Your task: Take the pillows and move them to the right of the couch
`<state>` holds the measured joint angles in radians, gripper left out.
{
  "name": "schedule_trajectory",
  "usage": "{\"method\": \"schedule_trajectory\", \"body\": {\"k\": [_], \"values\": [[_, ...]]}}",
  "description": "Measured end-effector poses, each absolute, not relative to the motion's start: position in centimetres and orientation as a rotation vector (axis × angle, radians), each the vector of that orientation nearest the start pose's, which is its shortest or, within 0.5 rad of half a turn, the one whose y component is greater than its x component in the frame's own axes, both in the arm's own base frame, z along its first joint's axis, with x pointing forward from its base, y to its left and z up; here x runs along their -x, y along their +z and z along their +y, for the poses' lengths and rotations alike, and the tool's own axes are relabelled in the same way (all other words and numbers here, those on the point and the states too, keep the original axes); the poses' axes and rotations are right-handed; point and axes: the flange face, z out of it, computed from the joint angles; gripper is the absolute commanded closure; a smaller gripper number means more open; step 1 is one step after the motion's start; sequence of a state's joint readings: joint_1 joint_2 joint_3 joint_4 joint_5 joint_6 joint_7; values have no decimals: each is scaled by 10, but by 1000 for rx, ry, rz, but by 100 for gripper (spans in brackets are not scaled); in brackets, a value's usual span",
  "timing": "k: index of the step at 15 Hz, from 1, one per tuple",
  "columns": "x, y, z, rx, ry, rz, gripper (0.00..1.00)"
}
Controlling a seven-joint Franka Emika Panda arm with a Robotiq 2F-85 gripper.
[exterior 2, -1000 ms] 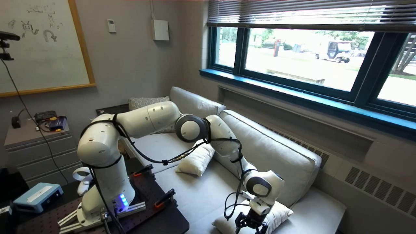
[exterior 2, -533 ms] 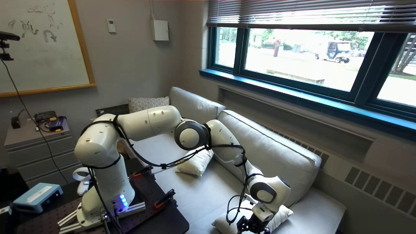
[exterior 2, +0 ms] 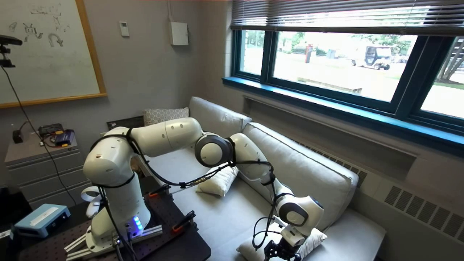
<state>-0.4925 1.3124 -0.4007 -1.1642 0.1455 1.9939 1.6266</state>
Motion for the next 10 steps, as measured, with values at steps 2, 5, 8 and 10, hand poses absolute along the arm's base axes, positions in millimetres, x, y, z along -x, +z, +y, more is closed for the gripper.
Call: {"method": "schedule_trajectory", "body": {"k": [2,5,8,10], "values": [[-474,-14,-485,1275,455,3317,0],[-475,-14,-485,1275,455,3317,0],[-474,-15,-485,1276,454,3317,0],[-472,-14,-488,1263,455,3320,0]]}}
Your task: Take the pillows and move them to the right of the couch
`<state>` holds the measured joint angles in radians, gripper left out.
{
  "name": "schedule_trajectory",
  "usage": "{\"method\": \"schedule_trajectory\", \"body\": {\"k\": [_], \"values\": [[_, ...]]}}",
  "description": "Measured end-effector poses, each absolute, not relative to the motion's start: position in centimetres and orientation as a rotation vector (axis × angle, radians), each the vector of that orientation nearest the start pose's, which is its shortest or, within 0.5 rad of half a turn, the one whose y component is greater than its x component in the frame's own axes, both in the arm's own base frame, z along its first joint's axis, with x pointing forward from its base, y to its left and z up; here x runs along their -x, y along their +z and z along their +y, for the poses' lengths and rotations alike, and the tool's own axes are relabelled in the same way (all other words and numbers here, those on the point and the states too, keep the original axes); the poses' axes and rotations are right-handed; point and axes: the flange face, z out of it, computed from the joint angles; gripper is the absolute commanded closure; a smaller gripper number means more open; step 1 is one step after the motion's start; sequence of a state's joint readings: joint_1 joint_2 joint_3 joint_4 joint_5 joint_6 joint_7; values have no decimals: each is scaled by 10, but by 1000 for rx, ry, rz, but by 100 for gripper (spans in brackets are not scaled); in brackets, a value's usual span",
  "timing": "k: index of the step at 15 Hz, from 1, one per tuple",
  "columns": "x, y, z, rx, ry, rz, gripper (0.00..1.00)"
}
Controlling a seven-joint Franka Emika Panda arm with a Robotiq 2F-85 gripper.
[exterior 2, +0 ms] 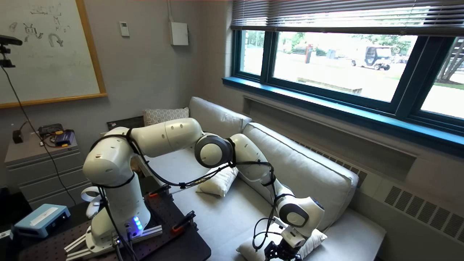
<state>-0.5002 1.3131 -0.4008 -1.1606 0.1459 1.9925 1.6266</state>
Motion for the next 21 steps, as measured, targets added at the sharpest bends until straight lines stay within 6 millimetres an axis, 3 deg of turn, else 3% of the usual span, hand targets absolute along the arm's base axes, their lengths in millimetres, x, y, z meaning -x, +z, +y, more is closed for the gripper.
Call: {"method": "schedule_trajectory", "body": {"k": [3,7,11,14,21], "values": [[-456,-4,-516,1131,465,3321,0],[-419,18,-566,843,532,3280,0],[-402,33,-590,538,635,3210,0],[-415,31,-587,294,670,3148,0],[-476,-1,-563,-229,604,3028,0]]}}
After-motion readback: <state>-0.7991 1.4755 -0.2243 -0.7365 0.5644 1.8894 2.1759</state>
